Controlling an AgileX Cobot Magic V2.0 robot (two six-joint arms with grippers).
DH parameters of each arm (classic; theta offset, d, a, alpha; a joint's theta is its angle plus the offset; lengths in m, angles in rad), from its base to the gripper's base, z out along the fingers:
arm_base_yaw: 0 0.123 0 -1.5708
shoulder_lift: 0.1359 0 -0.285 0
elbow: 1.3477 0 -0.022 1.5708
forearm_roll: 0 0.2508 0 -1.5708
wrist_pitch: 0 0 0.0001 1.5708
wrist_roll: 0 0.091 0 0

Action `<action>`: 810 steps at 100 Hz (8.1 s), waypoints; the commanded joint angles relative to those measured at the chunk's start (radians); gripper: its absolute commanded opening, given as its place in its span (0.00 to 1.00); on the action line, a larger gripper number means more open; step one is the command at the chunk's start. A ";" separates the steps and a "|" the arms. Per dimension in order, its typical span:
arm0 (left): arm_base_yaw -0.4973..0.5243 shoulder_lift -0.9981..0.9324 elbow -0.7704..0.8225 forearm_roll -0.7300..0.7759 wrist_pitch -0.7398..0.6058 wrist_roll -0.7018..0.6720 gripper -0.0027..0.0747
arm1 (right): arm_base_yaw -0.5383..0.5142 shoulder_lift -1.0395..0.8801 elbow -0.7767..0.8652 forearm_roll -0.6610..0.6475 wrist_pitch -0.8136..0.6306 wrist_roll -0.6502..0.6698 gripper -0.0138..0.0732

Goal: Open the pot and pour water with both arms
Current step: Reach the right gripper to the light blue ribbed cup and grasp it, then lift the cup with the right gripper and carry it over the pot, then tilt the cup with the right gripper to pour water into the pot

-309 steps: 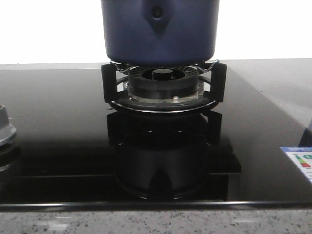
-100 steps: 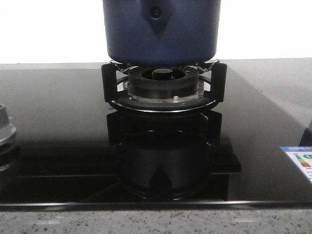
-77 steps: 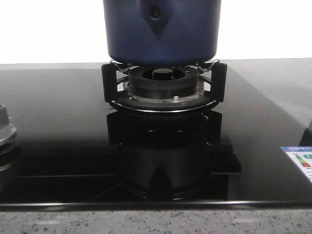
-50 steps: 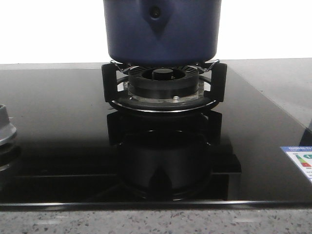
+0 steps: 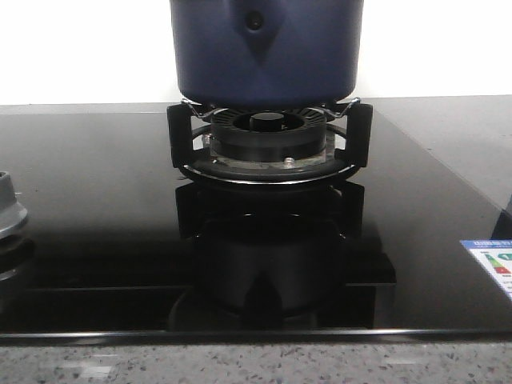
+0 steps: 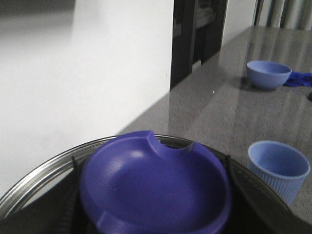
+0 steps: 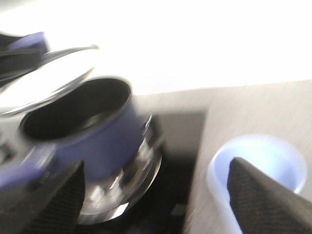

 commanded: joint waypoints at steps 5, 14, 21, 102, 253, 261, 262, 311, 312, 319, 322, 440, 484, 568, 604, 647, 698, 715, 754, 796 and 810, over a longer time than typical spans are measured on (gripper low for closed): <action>0.029 -0.124 -0.036 -0.060 0.053 -0.010 0.30 | 0.001 0.013 -0.033 -0.129 -0.188 -0.056 0.79; 0.041 -0.168 -0.036 -0.034 0.053 -0.014 0.30 | 0.001 0.013 -0.033 -0.281 -0.209 -0.059 0.79; 0.043 -0.207 -0.036 -0.008 0.053 -0.022 0.30 | 0.001 0.013 -0.031 -0.368 -0.207 -0.059 0.79; 0.043 -0.295 -0.033 0.046 0.060 -0.085 0.30 | 0.001 0.102 0.227 -0.195 -0.395 -0.057 0.79; 0.043 -0.295 -0.033 0.046 0.086 -0.091 0.30 | 0.160 0.459 0.240 -0.158 -0.765 -0.061 0.85; 0.043 -0.295 -0.033 0.046 0.086 -0.091 0.30 | 0.160 0.483 0.240 -0.158 -0.788 -0.061 0.85; 0.043 -0.295 -0.033 0.046 0.086 -0.091 0.30 | 0.160 0.486 0.240 -0.156 -0.793 -0.061 0.85; 0.043 -0.295 -0.033 0.046 0.086 -0.091 0.30 | 0.162 0.619 0.240 -0.156 -0.936 0.021 0.85; 0.043 -0.295 -0.033 0.046 0.086 -0.091 0.30 | 0.162 0.621 0.240 -0.156 -0.939 0.021 0.85; 0.043 -0.295 -0.033 0.046 0.086 -0.091 0.30 | 0.162 0.642 0.240 -0.158 -0.972 0.023 0.85; 0.043 -0.295 -0.033 0.046 0.086 -0.091 0.30 | 0.162 0.652 0.238 -0.158 -0.983 0.023 0.85; 0.043 -0.295 -0.033 0.046 0.094 -0.091 0.30 | 0.162 0.652 0.236 -0.459 -1.241 0.117 0.49; 0.043 -0.295 -0.033 0.046 0.094 -0.091 0.30 | 0.224 0.559 0.048 -0.697 -1.142 0.115 0.49; 0.043 -0.303 -0.033 0.040 0.092 -0.091 0.30 | 0.428 0.758 -0.432 -1.176 -0.735 0.115 0.49; 0.043 -0.303 -0.033 0.040 0.090 -0.091 0.30 | 0.442 0.821 -0.451 -1.412 -0.744 0.111 0.49; 0.043 -0.303 -0.033 0.040 0.090 -0.091 0.30 | 0.442 0.864 -0.523 -1.568 -0.709 0.105 0.49; 0.043 -0.303 -0.033 0.040 0.092 -0.091 0.30 | 0.442 0.899 -0.579 -1.790 -0.692 0.105 0.49; 0.043 -0.303 -0.033 0.040 0.092 -0.091 0.30 | 0.442 0.901 -0.579 -1.797 -0.692 0.105 0.49; 0.043 -0.303 -0.033 0.040 0.094 -0.091 0.30 | 0.442 0.904 -0.579 -1.805 -0.688 0.105 0.49; 0.043 -0.303 -0.033 0.039 0.094 -0.091 0.30 | 0.442 0.926 -0.577 -1.889 -0.698 0.105 0.49; 0.043 -0.303 -0.033 0.039 0.096 -0.091 0.30 | 0.442 0.938 -0.577 -2.006 -0.712 0.105 0.49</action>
